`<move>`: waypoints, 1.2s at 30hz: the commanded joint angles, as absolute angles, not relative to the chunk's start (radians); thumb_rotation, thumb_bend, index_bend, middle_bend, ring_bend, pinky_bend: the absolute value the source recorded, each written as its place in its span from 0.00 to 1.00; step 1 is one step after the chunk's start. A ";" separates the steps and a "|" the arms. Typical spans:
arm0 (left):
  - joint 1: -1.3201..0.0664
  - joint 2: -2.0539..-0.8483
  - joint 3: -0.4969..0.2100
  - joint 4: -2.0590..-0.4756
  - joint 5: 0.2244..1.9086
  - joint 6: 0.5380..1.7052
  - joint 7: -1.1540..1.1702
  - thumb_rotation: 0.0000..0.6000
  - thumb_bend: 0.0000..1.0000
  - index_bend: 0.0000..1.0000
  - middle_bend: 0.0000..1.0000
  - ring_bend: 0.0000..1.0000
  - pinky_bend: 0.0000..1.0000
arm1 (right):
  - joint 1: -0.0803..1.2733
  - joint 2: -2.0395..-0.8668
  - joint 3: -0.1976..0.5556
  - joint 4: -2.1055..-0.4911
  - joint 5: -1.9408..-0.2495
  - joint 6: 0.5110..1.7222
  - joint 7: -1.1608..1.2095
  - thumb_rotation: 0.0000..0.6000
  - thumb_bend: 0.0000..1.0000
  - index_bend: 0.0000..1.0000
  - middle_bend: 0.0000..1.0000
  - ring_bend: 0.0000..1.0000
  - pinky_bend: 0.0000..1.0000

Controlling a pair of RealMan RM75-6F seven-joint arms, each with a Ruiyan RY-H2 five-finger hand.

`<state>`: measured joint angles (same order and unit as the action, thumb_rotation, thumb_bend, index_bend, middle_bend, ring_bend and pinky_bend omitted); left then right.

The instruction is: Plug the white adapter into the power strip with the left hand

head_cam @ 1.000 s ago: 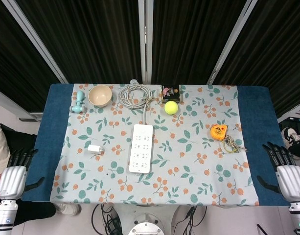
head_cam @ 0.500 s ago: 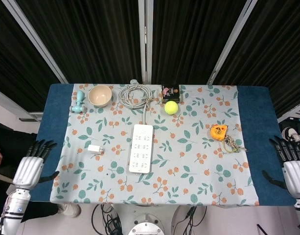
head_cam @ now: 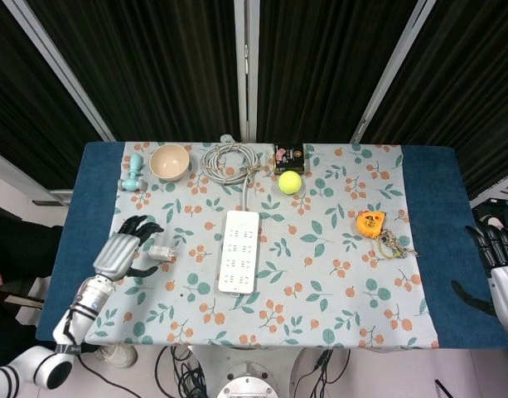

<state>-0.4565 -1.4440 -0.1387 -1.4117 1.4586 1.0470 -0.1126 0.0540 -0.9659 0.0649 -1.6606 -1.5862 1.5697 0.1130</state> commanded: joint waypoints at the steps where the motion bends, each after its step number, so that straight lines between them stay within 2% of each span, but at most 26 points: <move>1: -0.489 -1.505 -0.143 -1.327 1.419 0.995 -0.184 1.00 0.22 0.27 0.23 0.08 0.02 | 0.055 -0.968 0.065 -1.661 -1.580 1.563 0.111 1.00 0.15 0.00 0.01 0.00 0.00; 10: -0.472 -1.592 -0.109 -1.160 1.436 1.030 -0.397 1.00 0.28 0.35 0.35 0.16 0.03 | 0.070 -0.978 0.070 -1.656 -1.569 1.537 0.111 1.00 0.15 0.00 0.01 0.00 0.00; 22: -0.475 -1.698 -0.070 -0.966 1.492 1.083 -0.584 1.00 0.32 0.41 0.39 0.18 0.03 | 0.065 -0.980 0.068 -1.663 -1.561 1.537 0.101 1.00 0.15 0.00 0.01 0.00 0.00; 26: -0.481 -1.706 -0.063 -0.950 1.496 1.080 -0.595 1.00 0.32 0.44 0.41 0.20 0.06 | 0.060 -0.980 0.067 -1.665 -1.557 1.543 0.100 1.00 0.15 0.00 0.01 0.00 0.00; 31: -0.492 -1.700 -0.064 -0.957 1.502 1.089 -0.587 1.00 0.36 0.53 0.52 0.27 0.10 | 0.055 -0.984 0.067 -1.661 -1.556 1.550 0.105 1.00 0.15 0.00 0.01 0.00 0.00; 36: -0.513 -1.598 -0.060 -1.064 1.512 1.076 -0.446 1.00 0.39 0.56 0.57 0.31 0.12 | 0.050 -0.986 0.066 -1.652 -1.555 1.555 0.114 1.00 0.15 0.00 0.01 0.00 0.00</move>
